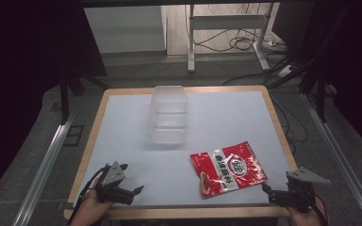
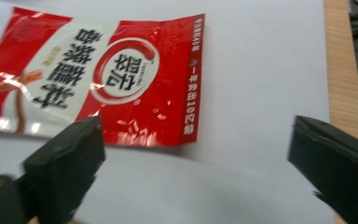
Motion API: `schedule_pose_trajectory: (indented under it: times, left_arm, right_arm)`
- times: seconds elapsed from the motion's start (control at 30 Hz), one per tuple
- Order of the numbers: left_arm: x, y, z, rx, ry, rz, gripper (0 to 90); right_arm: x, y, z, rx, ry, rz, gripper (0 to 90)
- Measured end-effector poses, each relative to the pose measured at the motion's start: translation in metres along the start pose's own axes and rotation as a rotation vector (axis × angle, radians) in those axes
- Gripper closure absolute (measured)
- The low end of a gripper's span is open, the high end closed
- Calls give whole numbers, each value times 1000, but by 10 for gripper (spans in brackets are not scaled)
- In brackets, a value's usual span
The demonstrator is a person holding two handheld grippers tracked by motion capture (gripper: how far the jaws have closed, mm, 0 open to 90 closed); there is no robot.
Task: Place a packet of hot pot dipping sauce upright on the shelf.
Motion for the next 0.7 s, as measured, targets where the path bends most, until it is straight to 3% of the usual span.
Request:
schedule_pose_trajectory:
  times: [0.23,0.5,0.7]
  left_arm:
    - [0,0,0,-4,1,1,48]
    - [0,-1,0,-8,3,-3,47]
    - [-1,-1,0,-14,4,-6,47]
  right_arm:
    - [-4,2,0,7,-18,-45,1]
    - [-5,-1,2,-2,-23,-53,1]
    - [-8,2,3,38,-4,-44,0]
Point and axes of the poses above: each handheld gripper's, and its own axes: x roughly backward along the jaws, z roughly out of its underside, y roughly to its left, the point moved 10 cm from there along -x, roughly forward along the jaws, and after that the axes turned 10 degrees about x, right-handed, at the moved point
